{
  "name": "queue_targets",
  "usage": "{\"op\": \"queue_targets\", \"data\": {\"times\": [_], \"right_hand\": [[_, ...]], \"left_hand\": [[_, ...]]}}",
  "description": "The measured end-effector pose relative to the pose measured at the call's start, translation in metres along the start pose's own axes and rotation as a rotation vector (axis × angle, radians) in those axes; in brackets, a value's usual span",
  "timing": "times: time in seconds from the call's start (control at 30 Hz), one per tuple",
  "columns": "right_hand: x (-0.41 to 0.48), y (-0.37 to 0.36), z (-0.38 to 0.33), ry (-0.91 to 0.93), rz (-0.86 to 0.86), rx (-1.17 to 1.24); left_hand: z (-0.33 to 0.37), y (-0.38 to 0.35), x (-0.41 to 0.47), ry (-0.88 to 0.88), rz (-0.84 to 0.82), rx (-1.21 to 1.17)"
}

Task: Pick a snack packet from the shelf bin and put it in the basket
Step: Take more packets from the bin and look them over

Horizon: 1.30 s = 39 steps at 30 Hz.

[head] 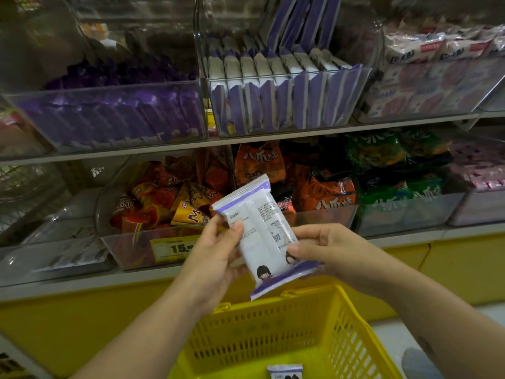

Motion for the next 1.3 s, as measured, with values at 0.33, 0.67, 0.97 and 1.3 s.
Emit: {"op": "queue_targets", "data": {"times": [0.33,0.67,0.97,1.3], "right_hand": [[0.003,0.008,0.007,-0.041,0.023,0.370],[0.009,-0.002,0.010,-0.026,-0.050,0.629],[0.015,-0.017,0.015,-0.041,-0.149,0.780],[0.014,-0.008,0.016,0.012,-0.028,0.627]], "left_hand": [[-0.004,-0.022,-0.010,0.056,-0.284,0.060],[0.020,-0.026,-0.019,-0.377,-0.123,0.439],[0.042,-0.035,-0.035,-0.691,-0.053,0.742],[0.036,-0.021,-0.029,-0.626,0.020,0.755]]}}
Point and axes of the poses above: each hand's wrist, its own x-axis towards the middle knuckle, its own y-axis out of the back of the hand, z = x × y, the point moved 8 cm from there along x, towards the middle knuckle, and after that the axes turned 11 degrees about -y, right-handed, at the moved point
